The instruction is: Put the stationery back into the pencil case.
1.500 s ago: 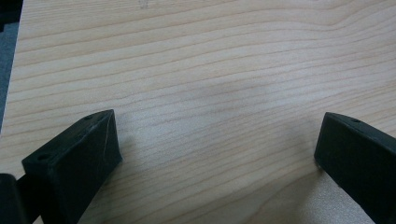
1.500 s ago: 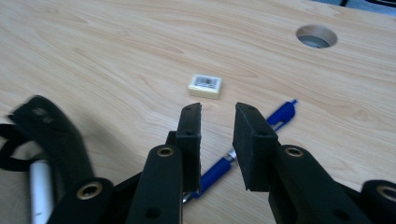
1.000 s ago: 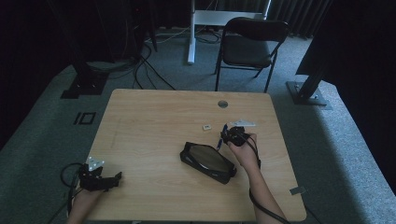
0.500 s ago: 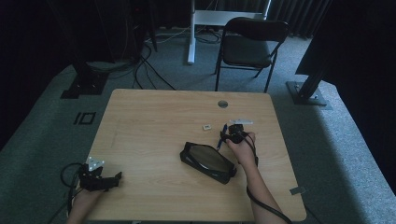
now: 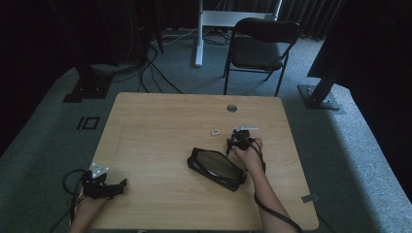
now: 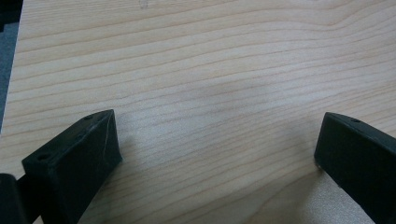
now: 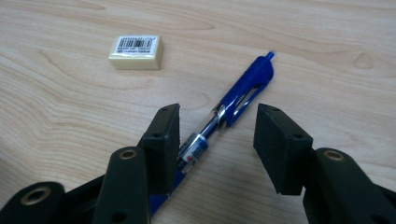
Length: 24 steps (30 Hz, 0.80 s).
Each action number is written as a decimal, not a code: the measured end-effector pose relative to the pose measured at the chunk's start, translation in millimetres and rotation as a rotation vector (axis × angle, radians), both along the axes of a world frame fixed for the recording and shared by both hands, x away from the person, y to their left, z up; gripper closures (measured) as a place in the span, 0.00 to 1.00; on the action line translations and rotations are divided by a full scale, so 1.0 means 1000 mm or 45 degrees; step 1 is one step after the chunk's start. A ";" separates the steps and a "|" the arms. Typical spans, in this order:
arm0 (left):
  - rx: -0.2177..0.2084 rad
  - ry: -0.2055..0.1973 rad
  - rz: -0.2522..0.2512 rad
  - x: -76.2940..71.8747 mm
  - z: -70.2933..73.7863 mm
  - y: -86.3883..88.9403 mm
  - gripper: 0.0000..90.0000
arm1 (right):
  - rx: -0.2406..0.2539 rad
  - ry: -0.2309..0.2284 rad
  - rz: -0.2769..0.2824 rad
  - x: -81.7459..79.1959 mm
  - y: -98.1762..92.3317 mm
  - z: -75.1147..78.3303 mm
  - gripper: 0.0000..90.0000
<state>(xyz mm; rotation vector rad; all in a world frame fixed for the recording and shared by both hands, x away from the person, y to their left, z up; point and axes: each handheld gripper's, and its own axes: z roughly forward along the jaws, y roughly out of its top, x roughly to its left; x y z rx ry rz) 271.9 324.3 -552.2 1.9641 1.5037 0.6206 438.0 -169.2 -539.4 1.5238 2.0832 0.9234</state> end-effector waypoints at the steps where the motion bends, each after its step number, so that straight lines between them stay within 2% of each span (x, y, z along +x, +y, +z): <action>1: 0.000 0.000 0.000 0.000 0.000 0.000 0.00 | -0.004 -0.002 -0.001 0.000 0.000 -0.001 0.56; 7: -0.001 0.000 0.000 0.000 0.000 0.000 0.00 | -0.015 0.002 0.008 0.000 0.003 -0.003 0.57; 10: 0.000 0.000 0.000 0.000 0.000 0.000 0.00 | -0.047 0.008 0.027 -0.001 0.003 -0.001 0.62; 19: -0.001 0.000 0.000 0.000 0.000 0.000 0.00 | -0.006 0.021 0.056 -0.002 -0.003 0.001 0.67; 22: 0.000 0.000 0.000 0.000 0.000 0.000 0.00 | 0.001 0.036 0.033 -0.002 -0.003 0.002 0.68; 24: 0.000 0.000 0.000 0.000 0.000 0.000 0.00 | 0.024 0.067 0.008 -0.002 -0.002 0.002 0.66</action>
